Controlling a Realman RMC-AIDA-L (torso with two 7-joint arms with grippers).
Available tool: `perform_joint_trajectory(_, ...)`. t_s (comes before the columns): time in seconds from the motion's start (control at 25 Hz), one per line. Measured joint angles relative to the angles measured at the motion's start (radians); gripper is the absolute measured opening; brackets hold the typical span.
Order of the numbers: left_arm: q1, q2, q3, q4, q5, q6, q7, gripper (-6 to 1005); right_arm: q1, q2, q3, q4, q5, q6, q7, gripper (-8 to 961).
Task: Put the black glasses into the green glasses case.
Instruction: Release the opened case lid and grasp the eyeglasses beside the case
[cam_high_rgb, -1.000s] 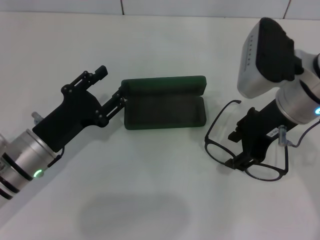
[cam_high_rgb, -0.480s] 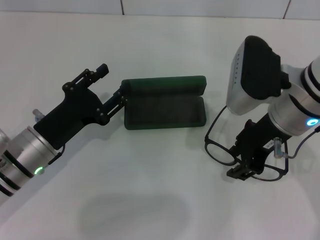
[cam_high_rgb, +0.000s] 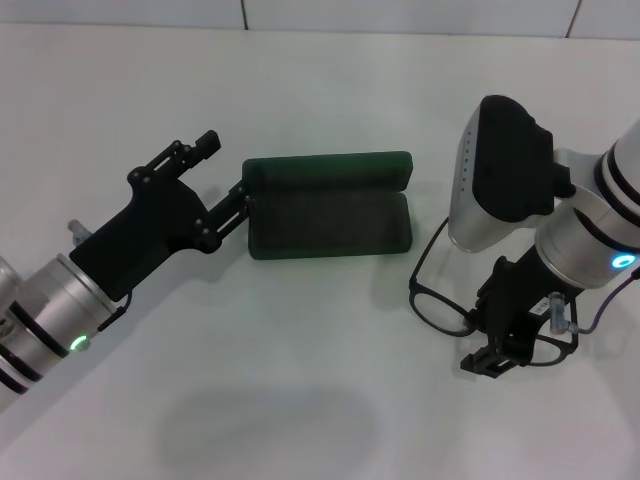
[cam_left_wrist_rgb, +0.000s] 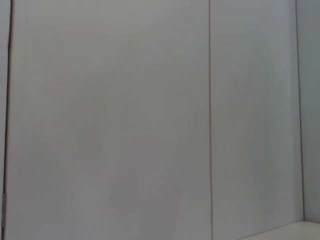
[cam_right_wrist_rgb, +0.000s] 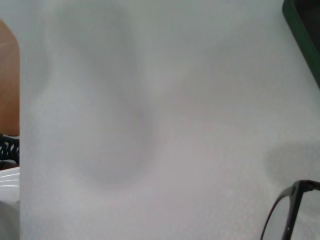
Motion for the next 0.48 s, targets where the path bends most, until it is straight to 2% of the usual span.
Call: perform_joint_trajectory(0.48,-0.001,0.000,0.002,0.000,0.003,0.002,-0.001,650,-0.008,0.000,-0.001,0.009,0.000,-0.003,0.000,337)
